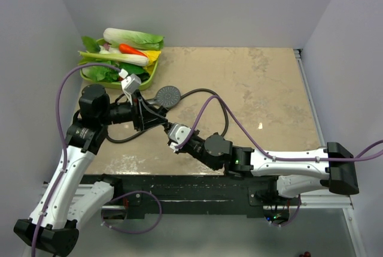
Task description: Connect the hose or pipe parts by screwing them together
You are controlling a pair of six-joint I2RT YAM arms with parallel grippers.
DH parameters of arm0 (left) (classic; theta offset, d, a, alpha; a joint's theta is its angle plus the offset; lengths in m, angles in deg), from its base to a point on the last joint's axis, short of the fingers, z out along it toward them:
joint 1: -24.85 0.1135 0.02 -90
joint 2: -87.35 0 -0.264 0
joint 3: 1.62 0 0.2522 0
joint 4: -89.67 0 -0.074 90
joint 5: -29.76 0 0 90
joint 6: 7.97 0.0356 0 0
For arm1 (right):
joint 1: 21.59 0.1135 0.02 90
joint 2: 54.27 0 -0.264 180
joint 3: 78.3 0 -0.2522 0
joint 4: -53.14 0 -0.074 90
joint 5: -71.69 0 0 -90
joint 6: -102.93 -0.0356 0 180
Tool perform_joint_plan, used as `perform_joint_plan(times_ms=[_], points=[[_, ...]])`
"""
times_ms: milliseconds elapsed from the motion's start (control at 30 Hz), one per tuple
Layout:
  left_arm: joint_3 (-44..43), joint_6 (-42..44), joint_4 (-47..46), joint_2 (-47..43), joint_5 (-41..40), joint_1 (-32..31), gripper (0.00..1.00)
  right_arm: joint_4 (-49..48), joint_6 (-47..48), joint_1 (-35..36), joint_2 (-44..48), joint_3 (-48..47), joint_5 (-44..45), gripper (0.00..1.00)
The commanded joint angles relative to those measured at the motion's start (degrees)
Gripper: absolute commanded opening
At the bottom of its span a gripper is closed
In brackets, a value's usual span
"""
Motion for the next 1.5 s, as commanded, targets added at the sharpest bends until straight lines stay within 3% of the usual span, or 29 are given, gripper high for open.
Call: perform_joint_plan(times_ms=[0,700,1467], points=[[-0.5,0.5,-0.9,-1.1,-0.6,-0.2,0.0,-3.9,-0.7,0.2,0.3,-1.8,1.3,0.0],[2.0,-0.4,-3.3,-2.8,0.7,-0.3,0.0,-5.3,-2.9,-1.4,-1.9,-3.4,-1.6,0.0],[1.3,3.8,-1.4,-3.1,-0.9,-0.3,0.0,-6.1,-4.6,-1.3,3.9,-1.1,-4.1,0.0]])
